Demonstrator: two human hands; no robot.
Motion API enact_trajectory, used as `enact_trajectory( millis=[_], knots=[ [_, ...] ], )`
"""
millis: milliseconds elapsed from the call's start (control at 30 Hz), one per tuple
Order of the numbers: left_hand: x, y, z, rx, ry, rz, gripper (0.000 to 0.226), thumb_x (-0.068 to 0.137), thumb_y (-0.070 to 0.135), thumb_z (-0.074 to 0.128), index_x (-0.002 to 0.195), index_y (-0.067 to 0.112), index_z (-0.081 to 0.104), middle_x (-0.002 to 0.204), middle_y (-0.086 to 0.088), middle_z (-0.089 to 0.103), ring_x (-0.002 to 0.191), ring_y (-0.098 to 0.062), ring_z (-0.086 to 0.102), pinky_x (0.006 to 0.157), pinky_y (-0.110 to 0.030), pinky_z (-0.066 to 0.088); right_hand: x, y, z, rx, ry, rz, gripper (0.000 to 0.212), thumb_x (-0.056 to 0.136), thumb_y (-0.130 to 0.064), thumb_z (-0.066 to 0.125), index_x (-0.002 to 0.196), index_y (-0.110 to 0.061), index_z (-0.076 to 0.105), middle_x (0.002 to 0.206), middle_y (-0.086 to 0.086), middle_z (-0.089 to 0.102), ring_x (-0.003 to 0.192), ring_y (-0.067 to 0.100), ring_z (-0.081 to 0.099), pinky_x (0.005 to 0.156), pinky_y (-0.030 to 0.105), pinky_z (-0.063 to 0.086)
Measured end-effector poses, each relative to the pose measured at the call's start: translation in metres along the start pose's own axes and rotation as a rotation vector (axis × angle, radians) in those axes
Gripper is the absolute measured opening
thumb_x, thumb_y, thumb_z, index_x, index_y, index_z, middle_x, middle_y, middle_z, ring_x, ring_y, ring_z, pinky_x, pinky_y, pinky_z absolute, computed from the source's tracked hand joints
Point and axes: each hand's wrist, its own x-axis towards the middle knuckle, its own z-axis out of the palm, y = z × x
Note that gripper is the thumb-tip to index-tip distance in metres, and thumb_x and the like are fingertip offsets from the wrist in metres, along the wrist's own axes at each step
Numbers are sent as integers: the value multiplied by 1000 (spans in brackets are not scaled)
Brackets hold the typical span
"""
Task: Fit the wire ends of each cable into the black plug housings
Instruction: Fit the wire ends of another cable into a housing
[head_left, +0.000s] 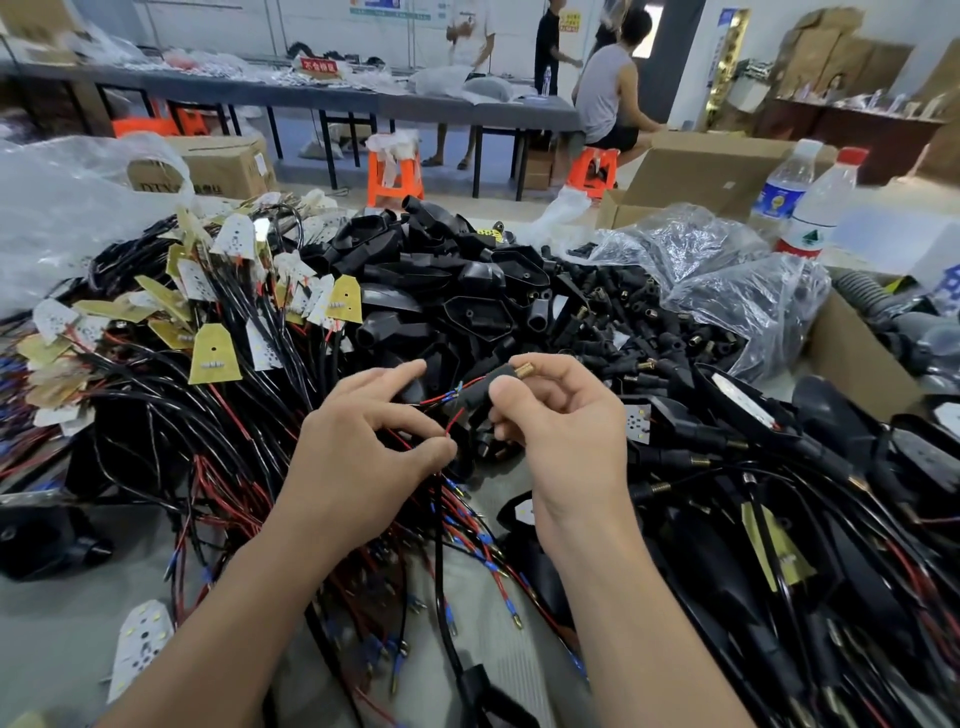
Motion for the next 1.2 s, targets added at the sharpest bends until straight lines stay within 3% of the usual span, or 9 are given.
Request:
enact_trajectory(
  millis=[233,367,533,633,700,767,900,1100,1200],
  knots=[
    [-2,-1,1,-39,46,43,23,72,22,90,70,43,81,115,41,62,125,18,44,99,4,21,-3,4,0,-178,-99,76,16,85,6,71,89,-10,70,64,3,65,55,12,57,53,23,48],
    [-2,-1,3,-79,71,32,22,67,24,91,67,43,80,102,47,62,120,18,49,97,4,25,-1,3,1,-138,-78,117,16,93,-5,67,81,-14,72,71,19,67,59,18,58,53,25,49],
    [-3,-2,5,-68,51,41,25,66,21,94,66,41,78,109,43,63,122,19,47,98,4,23,0,1,3,-95,-33,75,32,99,-7,57,73,-13,74,68,19,65,55,20,55,49,26,46],
    [-5,6,4,-104,40,57,27,61,45,92,83,49,76,123,39,63,130,16,44,103,0,26,1,-2,2,-72,34,31,38,101,-5,56,71,-16,75,67,12,68,56,20,57,50,26,47],
    [-7,11,5,-144,60,51,31,59,60,82,88,53,74,126,38,62,132,14,43,108,-14,35,2,-6,0,-54,36,22,37,101,-4,57,72,-14,76,69,13,70,56,20,59,51,25,47],
    [-9,14,7,-143,96,53,30,62,57,84,88,59,70,124,42,59,131,17,42,108,-18,35,3,-8,-2,-58,6,18,34,100,-4,58,73,-12,78,71,15,71,56,19,59,50,25,47],
    [-10,13,8,-143,155,42,52,70,45,86,119,50,71,126,43,58,128,7,50,106,-25,44,2,-9,-5,-135,-52,0,26,94,-7,61,75,-8,78,70,19,69,56,19,59,49,26,47],
    [-7,11,10,-134,112,87,37,76,21,89,83,54,74,111,43,66,124,9,52,102,-2,32,2,-3,-5,-205,13,-126,22,91,-16,64,77,-18,81,74,10,74,61,13,61,56,23,48],
    [-8,10,13,-104,108,83,29,76,26,89,84,51,76,109,43,66,124,10,53,101,-3,34,5,-3,-5,-108,69,-126,29,97,-8,61,76,-16,80,72,7,72,61,14,62,56,23,50]
  ],
)
